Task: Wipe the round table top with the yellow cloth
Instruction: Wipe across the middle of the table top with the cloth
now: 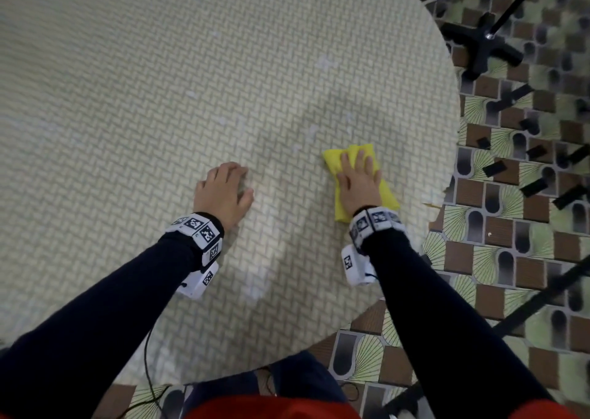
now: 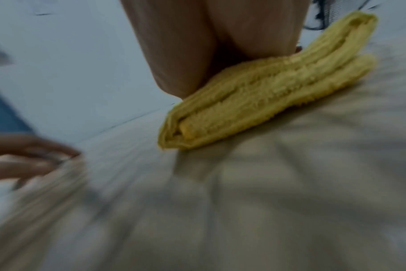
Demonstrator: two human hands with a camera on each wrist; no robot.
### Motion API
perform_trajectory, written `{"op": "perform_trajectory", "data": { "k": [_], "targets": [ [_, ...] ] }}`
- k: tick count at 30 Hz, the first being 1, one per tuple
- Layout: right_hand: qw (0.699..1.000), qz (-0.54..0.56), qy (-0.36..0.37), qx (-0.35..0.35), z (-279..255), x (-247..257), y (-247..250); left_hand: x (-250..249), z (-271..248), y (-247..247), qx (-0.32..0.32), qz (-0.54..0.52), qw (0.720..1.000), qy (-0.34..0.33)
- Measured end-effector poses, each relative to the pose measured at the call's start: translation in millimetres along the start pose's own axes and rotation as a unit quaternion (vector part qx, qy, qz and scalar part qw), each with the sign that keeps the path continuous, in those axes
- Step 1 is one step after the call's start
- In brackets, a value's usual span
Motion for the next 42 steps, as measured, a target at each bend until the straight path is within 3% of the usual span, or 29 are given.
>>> {"op": "perform_trajectory", "data": {
  "k": [3,5,7,10,13,15,19,22,24,26,30,32,34,36,39,42],
  "targets": [
    [0.992,-0.026,0.119,0.003,-48,32,-32,-1,0,1,0.002,0.000,1.000,-0.003],
    [0.986,-0.031,0.165,0.001,-84,22,-40,-1,0,2,0.000,-0.001,1.000,-0.004],
    [0.989,-0.055,0.138,-0.005,-90,-10,-34,-1,0,2,0.002,0.003,1.000,-0.003],
    [0.998,-0.049,0.012,-0.038,-57,-59,-5,0,0,1,0.003,0.002,1.000,-0.003],
    [0.995,-0.009,-0.080,-0.051,-9,-59,17,0,0,1,-0.002,-0.001,1.000,-0.001],
    [0.996,-0.001,-0.088,-0.023,15,-36,16,0,0,0,-0.004,0.001,1.000,0.000],
    [0.998,-0.056,0.035,0.012,2,19,-8,-2,0,1,-0.009,0.000,1.000,0.000],
    [0.980,-0.089,0.173,0.036,-60,34,-41,-3,0,1,-0.008,0.007,1.000,-0.003],
    [0.972,-0.091,0.213,0.037,-97,19,-50,-3,0,1,-0.011,0.007,1.000,-0.002],
    [0.980,-0.088,0.174,0.028,-104,-16,-44,-3,0,-1,-0.010,0.005,1.000,0.000],
    [0.999,-0.040,0.004,-0.031,-55,-70,-2,-2,-2,-3,-0.010,-0.004,1.000,0.002],
    [0.998,-0.007,-0.053,-0.041,-26,-60,11,0,-3,-3,-0.018,-0.016,1.000,0.000],
    [0.998,-0.004,-0.057,-0.033,-9,-25,7,3,-5,3,-0.044,-0.031,0.999,-0.001],
    [0.999,-0.025,-0.005,-0.023,-12,23,-8,10,-9,11,-0.071,-0.035,0.997,0.007],
    [0.991,-0.072,0.112,0.005,-58,86,-46,32,-18,14,-0.080,-0.028,0.995,0.044],
    [0.967,-0.099,0.230,0.036,-120,105,-77,57,-31,18,-0.091,-0.035,0.992,0.082]
  ]
}}
Point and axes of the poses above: each hand's wrist, its own z-axis towards the middle knuckle, its own y-axis out of the back of the hand, x = y × z, the point moved 9 cm from there along z, towards the middle knuckle, and after that the axes turned 9 degrees about -y, right-handed, at the moved point
